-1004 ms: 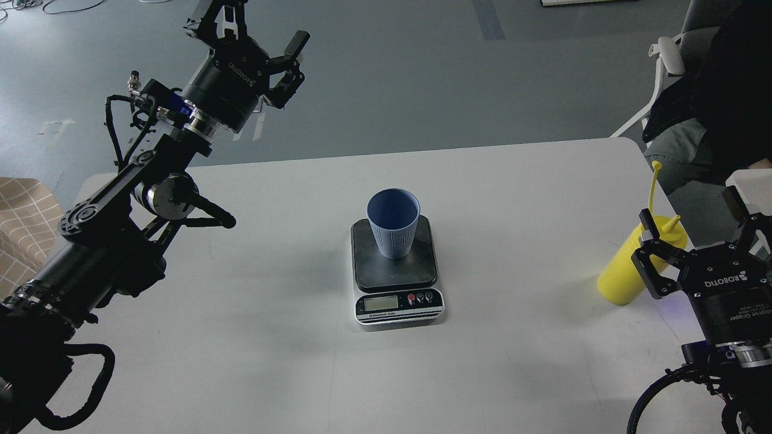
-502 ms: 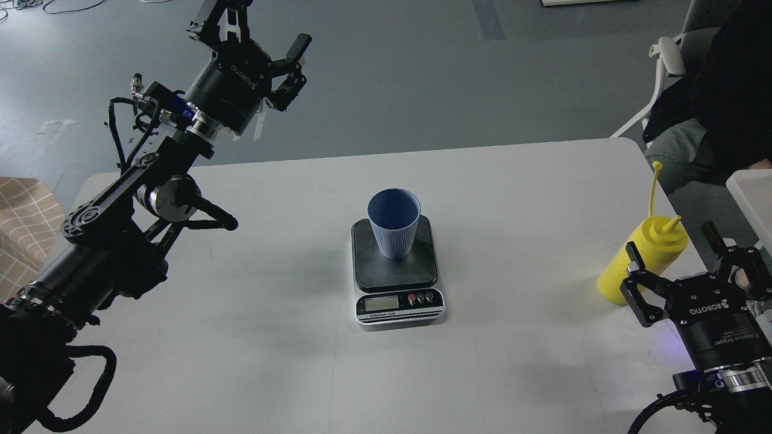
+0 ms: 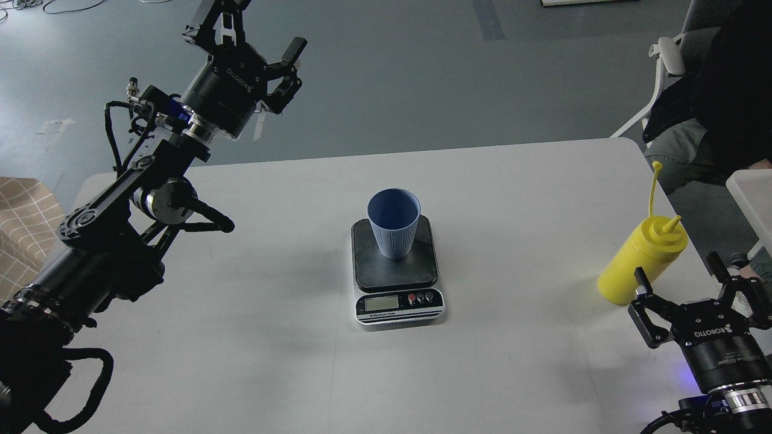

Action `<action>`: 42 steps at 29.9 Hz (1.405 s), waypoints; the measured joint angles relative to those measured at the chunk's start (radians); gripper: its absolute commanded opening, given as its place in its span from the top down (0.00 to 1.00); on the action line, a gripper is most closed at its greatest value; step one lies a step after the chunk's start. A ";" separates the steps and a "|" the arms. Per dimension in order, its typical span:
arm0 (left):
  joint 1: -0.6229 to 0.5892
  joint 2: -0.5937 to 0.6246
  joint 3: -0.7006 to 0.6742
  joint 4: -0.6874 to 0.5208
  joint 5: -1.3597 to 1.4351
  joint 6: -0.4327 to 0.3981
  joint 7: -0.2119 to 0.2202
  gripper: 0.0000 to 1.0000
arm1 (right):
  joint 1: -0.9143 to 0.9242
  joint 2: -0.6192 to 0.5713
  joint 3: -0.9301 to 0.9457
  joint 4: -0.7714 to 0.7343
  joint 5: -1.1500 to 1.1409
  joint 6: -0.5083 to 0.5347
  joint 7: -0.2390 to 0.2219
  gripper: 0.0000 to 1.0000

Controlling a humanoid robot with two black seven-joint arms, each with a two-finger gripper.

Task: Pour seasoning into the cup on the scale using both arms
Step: 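Reach the right gripper to the yellow bottle and grasp it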

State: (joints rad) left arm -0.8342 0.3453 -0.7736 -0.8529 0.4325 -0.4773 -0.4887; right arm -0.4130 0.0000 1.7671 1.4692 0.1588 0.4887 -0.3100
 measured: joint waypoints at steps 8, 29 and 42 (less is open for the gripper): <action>0.013 0.010 -0.002 -0.013 0.000 0.000 0.000 0.02 | 0.007 0.000 -0.010 -0.037 -0.012 0.000 0.001 0.00; 0.047 0.036 -0.006 -0.054 0.001 0.000 0.000 0.02 | 0.215 0.000 -0.002 -0.241 -0.053 0.000 0.002 0.00; 0.053 0.044 0.005 -0.054 0.004 0.000 0.000 0.02 | 0.358 0.000 0.000 -0.367 -0.228 0.000 0.093 0.66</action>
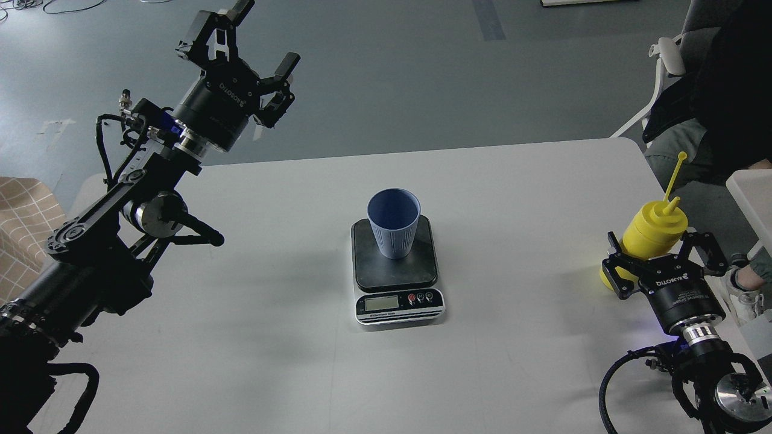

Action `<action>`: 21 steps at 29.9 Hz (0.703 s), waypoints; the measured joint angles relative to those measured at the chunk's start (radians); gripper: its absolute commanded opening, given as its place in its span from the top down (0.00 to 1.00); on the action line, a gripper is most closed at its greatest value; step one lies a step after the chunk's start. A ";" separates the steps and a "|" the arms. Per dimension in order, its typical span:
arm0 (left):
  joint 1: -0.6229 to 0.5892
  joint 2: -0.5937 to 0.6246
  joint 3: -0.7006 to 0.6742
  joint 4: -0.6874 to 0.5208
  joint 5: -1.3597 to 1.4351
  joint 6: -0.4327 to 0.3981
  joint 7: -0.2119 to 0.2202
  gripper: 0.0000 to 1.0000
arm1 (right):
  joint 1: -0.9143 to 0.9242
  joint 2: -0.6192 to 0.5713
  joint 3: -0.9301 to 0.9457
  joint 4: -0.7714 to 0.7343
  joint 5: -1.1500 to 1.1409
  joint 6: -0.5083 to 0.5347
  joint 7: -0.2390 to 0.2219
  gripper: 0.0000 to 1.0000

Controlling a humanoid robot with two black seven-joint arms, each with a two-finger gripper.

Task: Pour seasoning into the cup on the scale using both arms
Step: 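Reach the right gripper to the yellow bottle and grasp it, then lift the yellow bottle and tilt it nozzle-down over the blue cup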

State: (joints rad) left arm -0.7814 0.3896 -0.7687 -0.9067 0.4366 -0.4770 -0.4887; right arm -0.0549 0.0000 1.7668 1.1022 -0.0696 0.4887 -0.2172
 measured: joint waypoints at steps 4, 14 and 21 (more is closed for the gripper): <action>0.002 0.000 0.002 0.000 0.026 0.000 0.000 0.02 | -0.006 0.000 0.001 0.010 -0.140 0.000 0.102 0.84; 0.008 -0.001 0.001 0.000 0.033 0.000 0.000 0.02 | -0.011 0.000 0.037 0.011 -0.348 0.000 0.155 1.00; 0.009 -0.001 -0.027 0.000 0.033 0.007 0.000 0.02 | 0.113 -0.028 0.050 0.070 -0.612 0.000 0.152 1.00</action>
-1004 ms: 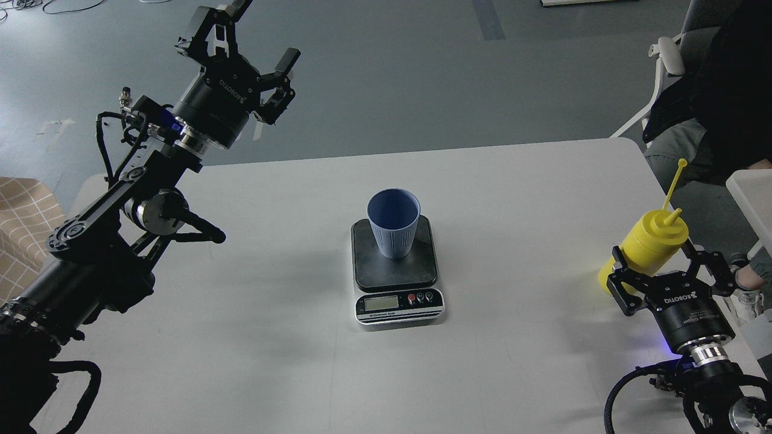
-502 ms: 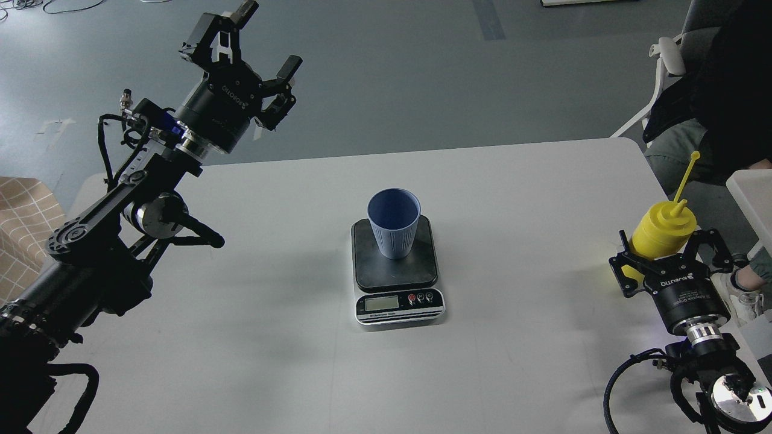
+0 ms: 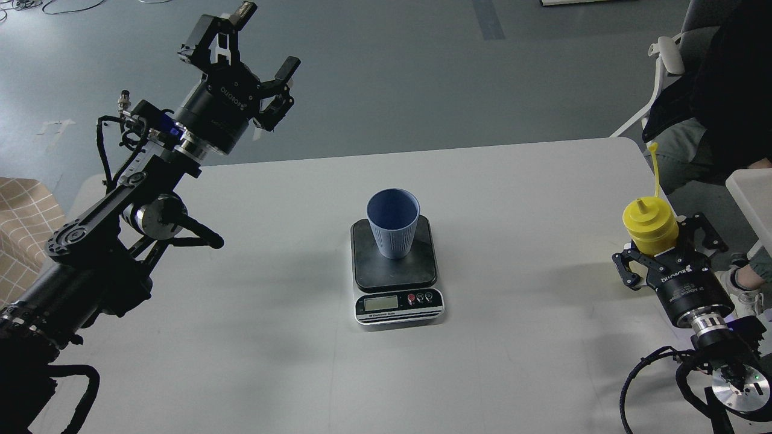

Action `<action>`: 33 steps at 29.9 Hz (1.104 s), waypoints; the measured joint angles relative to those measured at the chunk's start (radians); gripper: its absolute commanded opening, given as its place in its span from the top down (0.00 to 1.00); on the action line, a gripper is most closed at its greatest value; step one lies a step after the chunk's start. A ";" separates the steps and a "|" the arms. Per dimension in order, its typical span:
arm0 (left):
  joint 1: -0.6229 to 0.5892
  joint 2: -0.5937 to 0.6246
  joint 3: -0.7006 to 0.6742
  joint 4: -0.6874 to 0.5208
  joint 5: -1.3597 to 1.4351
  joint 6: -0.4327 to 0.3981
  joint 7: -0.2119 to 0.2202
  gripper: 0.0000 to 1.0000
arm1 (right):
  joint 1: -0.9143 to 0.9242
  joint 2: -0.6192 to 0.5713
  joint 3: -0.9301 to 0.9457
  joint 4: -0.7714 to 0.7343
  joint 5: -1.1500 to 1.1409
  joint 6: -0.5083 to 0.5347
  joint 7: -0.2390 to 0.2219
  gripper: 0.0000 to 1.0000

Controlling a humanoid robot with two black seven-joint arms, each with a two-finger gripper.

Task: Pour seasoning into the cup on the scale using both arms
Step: 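Lift the yellow bottle and tilt it nozzle-down over the blue cup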

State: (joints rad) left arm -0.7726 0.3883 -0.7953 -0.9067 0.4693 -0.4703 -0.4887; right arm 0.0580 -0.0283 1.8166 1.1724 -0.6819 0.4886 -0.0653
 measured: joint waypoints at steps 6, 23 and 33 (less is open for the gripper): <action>0.000 0.001 -0.029 -0.002 -0.001 0.001 0.000 0.02 | 0.346 -0.142 -0.037 0.023 -0.275 0.000 -0.052 1.00; 0.010 0.028 -0.086 -0.061 -0.002 0.003 0.000 0.02 | 0.509 -0.016 -0.607 0.180 -1.219 -0.032 0.010 1.00; 0.043 0.057 -0.100 -0.100 -0.002 0.003 0.000 0.02 | 0.508 -0.020 -0.744 0.223 -1.419 -0.116 0.054 1.00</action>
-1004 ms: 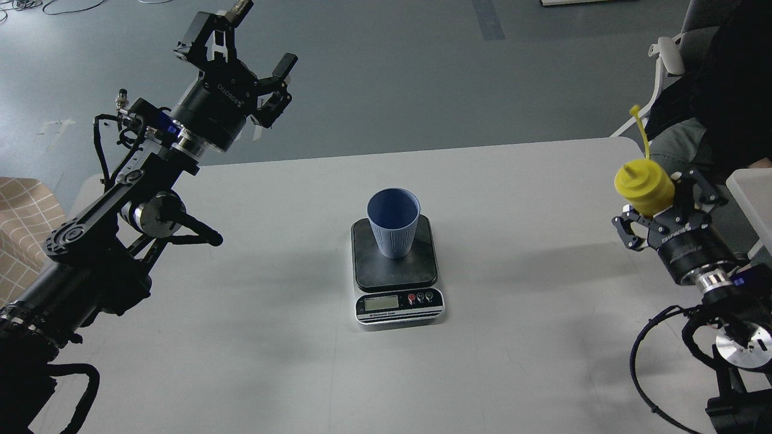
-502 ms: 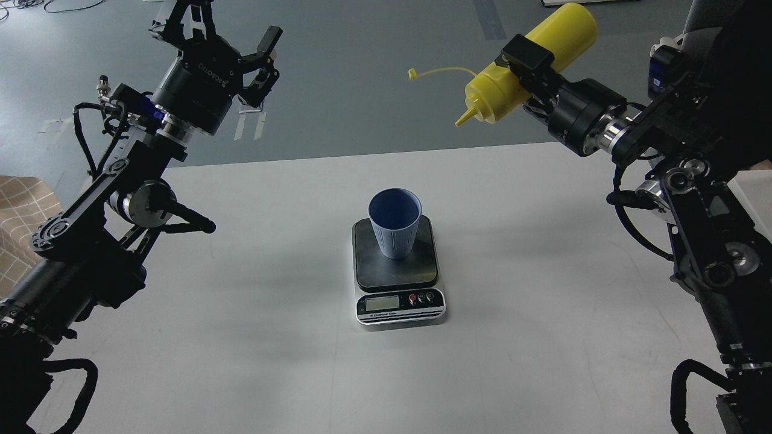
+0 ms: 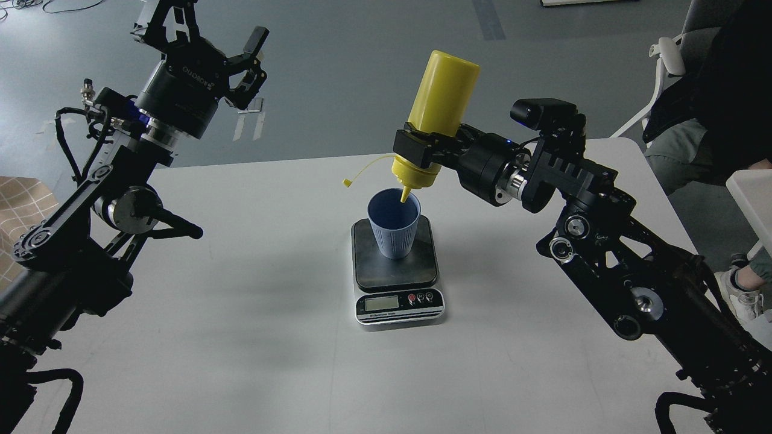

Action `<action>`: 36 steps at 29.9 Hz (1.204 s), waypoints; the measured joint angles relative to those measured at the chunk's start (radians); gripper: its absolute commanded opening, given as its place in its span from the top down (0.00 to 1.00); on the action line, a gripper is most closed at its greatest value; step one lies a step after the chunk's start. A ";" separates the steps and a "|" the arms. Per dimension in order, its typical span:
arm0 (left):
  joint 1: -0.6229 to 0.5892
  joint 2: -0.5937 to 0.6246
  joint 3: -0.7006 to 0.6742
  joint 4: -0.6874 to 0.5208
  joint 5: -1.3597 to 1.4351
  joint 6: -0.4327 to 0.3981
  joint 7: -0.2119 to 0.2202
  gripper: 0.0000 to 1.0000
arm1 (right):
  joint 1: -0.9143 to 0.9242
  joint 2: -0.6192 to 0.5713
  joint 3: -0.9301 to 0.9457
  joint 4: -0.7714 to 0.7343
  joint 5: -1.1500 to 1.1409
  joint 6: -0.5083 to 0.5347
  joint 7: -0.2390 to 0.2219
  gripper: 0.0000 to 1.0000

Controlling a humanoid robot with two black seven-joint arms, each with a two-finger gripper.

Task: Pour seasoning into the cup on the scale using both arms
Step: 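Lift the yellow bottle and tilt it nozzle-down over the blue cup, then raise the yellow bottle upright and lower it back onto the table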

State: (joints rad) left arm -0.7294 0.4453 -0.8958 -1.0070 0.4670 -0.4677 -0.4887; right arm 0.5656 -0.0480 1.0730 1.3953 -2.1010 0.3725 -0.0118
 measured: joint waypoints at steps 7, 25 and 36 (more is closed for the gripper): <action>0.002 0.003 0.000 -0.006 -0.001 0.000 0.000 0.02 | -0.003 0.001 -0.003 0.010 -0.015 -0.011 0.003 1.00; 0.022 0.001 -0.034 -0.039 -0.001 0.000 0.000 0.02 | -0.026 0.006 -0.055 -0.024 -0.081 -0.068 0.015 1.00; 0.030 0.004 -0.034 -0.039 -0.001 -0.008 0.000 0.02 | -0.026 0.017 -0.063 -0.047 -0.081 -0.091 0.016 1.00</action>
State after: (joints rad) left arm -0.6998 0.4492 -0.9296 -1.0462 0.4664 -0.4754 -0.4887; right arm 0.5395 -0.0310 1.0103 1.3485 -2.1817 0.2818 0.0046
